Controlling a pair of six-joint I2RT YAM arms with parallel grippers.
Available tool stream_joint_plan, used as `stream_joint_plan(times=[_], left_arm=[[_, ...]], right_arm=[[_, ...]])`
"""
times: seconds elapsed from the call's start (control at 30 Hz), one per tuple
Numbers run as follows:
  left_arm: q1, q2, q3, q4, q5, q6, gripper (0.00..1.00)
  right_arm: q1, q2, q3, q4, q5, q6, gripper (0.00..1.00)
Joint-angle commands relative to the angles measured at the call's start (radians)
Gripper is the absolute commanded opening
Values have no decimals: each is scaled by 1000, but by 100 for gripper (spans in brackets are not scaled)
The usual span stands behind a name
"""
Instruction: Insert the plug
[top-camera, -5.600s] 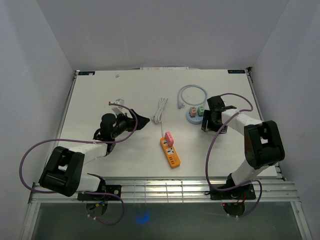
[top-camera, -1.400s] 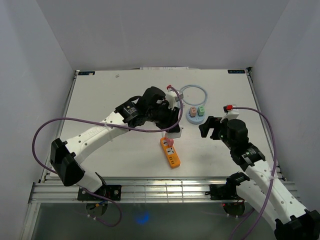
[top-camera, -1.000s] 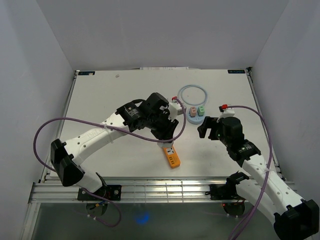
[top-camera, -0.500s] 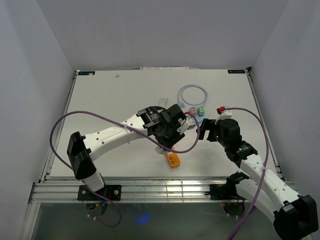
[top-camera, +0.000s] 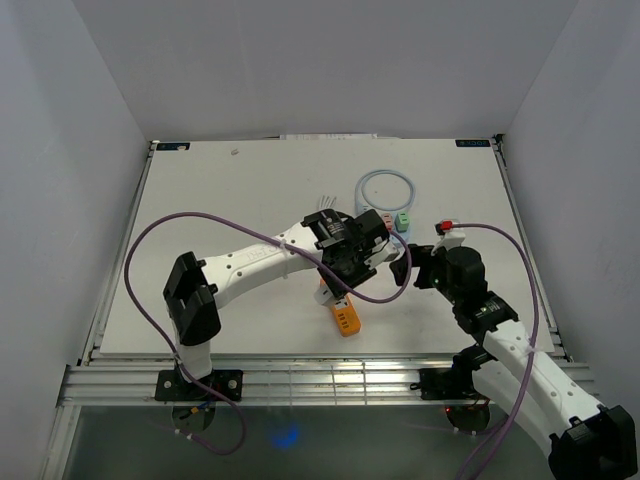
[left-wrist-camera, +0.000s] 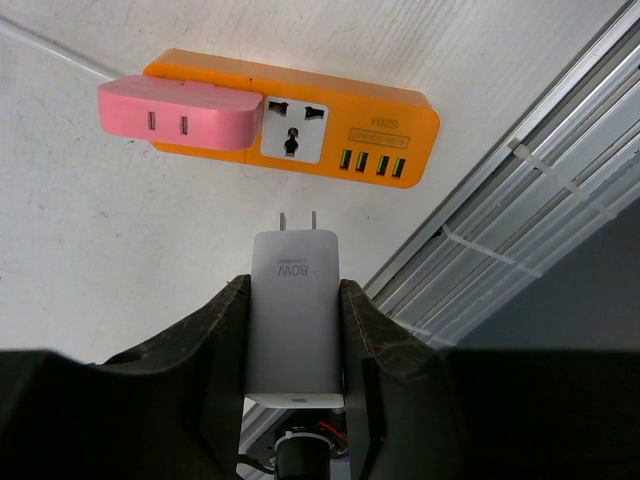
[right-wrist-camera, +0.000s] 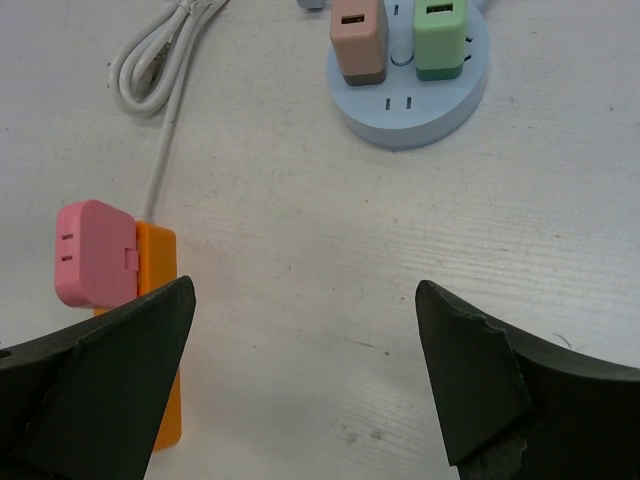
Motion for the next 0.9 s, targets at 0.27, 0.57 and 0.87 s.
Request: stream_joint_plan(times=[0.27,0.57,0.87], left_arm=[[-12,-8,46,12,-29,25,0],[-10,-9,161,27,75,-22,0],[86,14,263,1,243,-62,0]], right_arm=[[-2,-150,-71,-6,-76,73,90],[1,-302,-206,134,-354,62,81],[10,-395,-183,197,-485,-42,94]])
